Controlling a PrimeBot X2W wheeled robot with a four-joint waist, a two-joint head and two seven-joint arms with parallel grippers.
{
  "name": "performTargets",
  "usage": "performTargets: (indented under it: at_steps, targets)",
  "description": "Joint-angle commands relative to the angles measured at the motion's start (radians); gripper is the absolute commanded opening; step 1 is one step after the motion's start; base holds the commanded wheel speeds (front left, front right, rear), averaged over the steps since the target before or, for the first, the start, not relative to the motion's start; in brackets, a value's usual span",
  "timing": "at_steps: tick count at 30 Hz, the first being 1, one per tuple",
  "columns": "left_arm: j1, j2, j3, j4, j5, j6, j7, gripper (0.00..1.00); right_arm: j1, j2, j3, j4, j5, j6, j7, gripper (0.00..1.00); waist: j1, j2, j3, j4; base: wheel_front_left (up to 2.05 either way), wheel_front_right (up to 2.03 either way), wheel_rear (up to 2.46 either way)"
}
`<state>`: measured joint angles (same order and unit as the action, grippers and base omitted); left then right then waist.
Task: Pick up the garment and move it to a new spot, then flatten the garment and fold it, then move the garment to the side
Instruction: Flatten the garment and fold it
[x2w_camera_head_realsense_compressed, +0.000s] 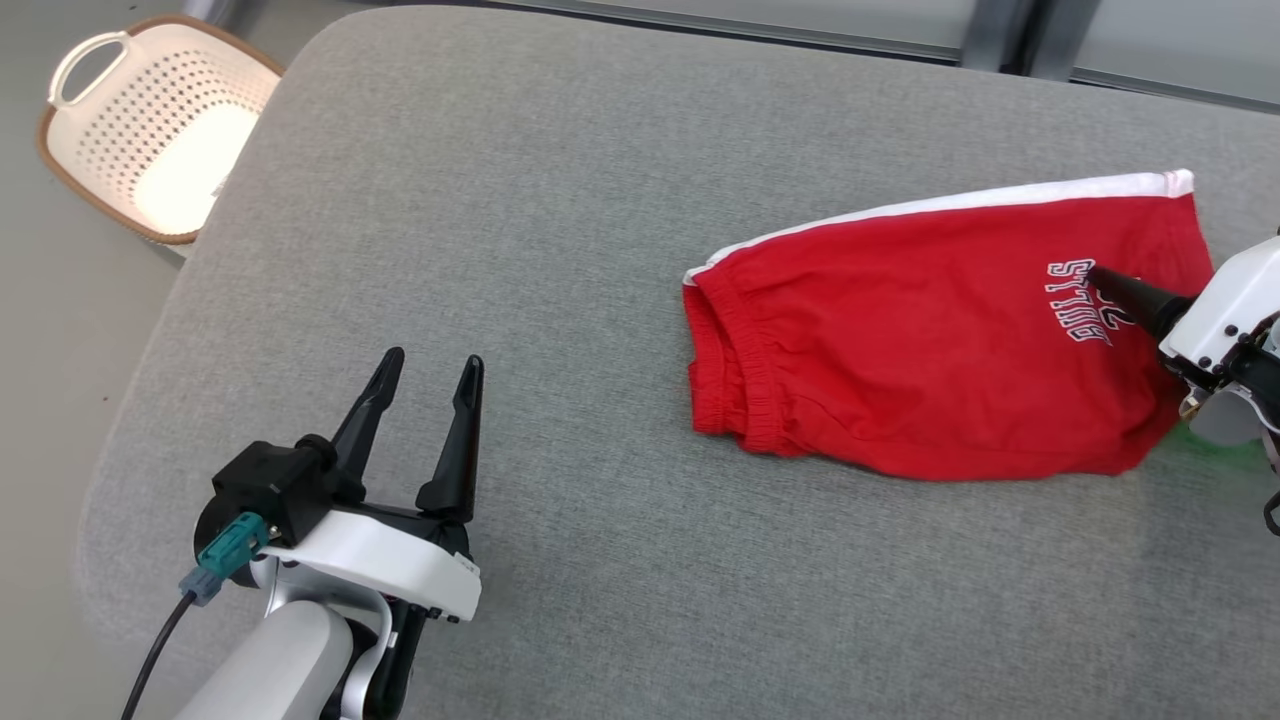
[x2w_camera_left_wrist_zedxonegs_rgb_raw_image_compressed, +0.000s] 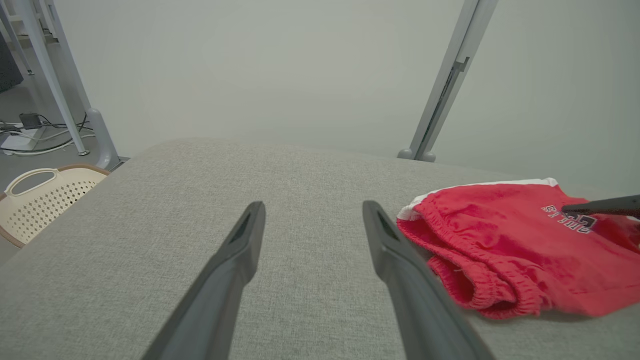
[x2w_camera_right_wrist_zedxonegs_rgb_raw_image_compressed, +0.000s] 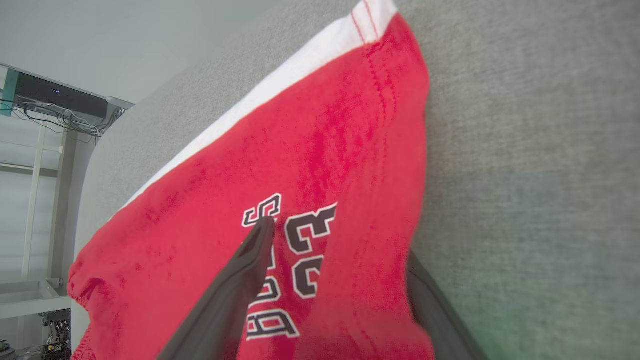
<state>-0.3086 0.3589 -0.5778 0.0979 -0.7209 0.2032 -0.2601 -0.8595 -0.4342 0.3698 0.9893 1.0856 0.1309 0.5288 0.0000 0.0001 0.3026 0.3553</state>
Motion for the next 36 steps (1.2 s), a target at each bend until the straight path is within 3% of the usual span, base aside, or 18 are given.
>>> performTargets:
  at_steps: [1,2,3,4,5,13,20,29,36]
  targets:
    - [0.014,-0.005,0.004,0.004,0.008,-0.006,-0.004,1.0,0.024,0.013,0.006,0.01,0.004,0.0,-0.01,1.0,0.0,-0.0001,0.002,0.015,0.0,0.0,0.0]
    - [0.015,-0.008,0.007,0.007,0.01,-0.009,-0.005,1.0,0.017,0.01,0.001,0.017,0.003,0.0,-0.031,0.64,0.0,-0.0001,0.003,0.02,0.0,0.0,0.0]
    - [0.015,-0.011,0.01,0.009,0.011,-0.011,-0.005,1.0,0.01,0.009,-0.005,0.024,0.004,0.0,-0.052,0.44,0.0,-0.0001,0.003,0.024,0.0,0.0,0.0]
    - [0.015,-0.013,0.013,0.013,0.011,-0.016,-0.005,1.0,0.003,0.011,-0.011,0.032,0.008,0.0,-0.07,0.29,0.0,-0.0001,0.003,0.028,0.0,0.0,0.0]
    - [0.015,-0.015,0.016,0.016,0.012,-0.018,-0.005,1.0,-0.001,0.016,-0.016,0.04,0.015,0.0,-0.077,0.0,0.0,-0.0001,0.002,0.031,0.0,0.0,0.0]
    - [0.04,-0.039,0.041,0.03,0.036,-0.03,-0.005,1.0,0.028,0.009,-0.052,0.015,0.086,0.0,-0.138,0.0,0.0,-0.0001,-0.045,0.007,0.0,0.0,0.0]
    - [0.112,-0.057,0.164,-0.01,0.114,-0.017,-0.006,1.0,0.109,-0.024,-0.036,-0.067,0.113,0.0,-0.218,0.0,0.0,-0.0001,-0.112,-0.077,0.0,0.0,0.0]
    - [0.195,-0.094,0.221,0.009,0.172,-0.069,-0.006,1.0,0.147,-0.082,0.026,-0.138,0.089,0.0,-0.293,0.0,0.0,-0.0001,-0.168,-0.134,0.0,0.0,0.0]
    - [0.189,-0.127,0.209,0.044,0.186,-0.1,-0.006,1.0,0.073,-0.015,0.138,-0.17,0.037,0.0,-0.27,0.0,0.0,-0.0001,-0.184,-0.114,0.0,0.0,0.0]
